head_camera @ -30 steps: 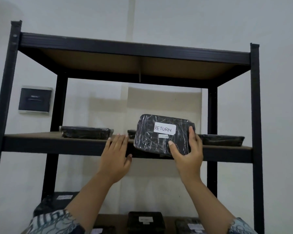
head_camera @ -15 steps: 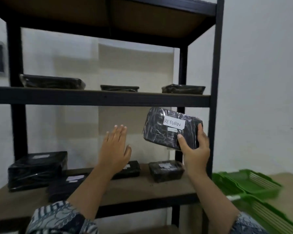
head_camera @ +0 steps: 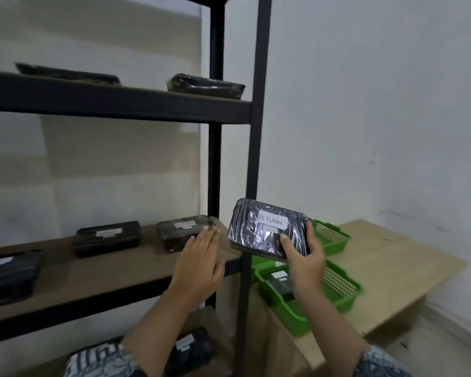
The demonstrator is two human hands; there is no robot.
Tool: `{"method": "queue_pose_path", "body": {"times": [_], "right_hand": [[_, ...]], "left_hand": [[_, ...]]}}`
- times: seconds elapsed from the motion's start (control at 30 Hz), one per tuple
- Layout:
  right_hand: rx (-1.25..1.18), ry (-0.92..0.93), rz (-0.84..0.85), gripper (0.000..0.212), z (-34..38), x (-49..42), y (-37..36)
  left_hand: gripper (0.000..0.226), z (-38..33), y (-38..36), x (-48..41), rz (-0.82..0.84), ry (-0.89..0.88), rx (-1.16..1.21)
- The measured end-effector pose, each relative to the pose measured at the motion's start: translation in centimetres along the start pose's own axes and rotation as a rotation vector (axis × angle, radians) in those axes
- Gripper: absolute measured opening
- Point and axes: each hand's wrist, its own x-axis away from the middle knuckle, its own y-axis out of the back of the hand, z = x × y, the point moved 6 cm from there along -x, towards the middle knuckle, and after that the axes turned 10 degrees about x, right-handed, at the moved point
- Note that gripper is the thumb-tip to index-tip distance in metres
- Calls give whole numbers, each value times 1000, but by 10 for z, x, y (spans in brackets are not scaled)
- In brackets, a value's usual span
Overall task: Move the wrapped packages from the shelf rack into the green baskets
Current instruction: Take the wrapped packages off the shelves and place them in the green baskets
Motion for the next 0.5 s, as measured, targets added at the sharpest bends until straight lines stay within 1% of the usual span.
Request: {"method": "queue_pose_path", "body": {"times": [0.13, 0.23, 0.37, 0.5], "right_hand": [[105, -29, 30, 72, -45, -41, 37], [174, -47, 93, 70, -81, -79, 59], [263, -69, 185, 68, -135, -130, 80], [344, -138, 308, 71, -203, -170, 90]], "left_hand": [[70, -26, -66, -14, 75, 16, 69], [67, -45, -120, -23, 140, 22, 93], [76, -65, -185, -39, 222, 85, 119], [63, -72, -242, -48, 332, 187, 101]]}}
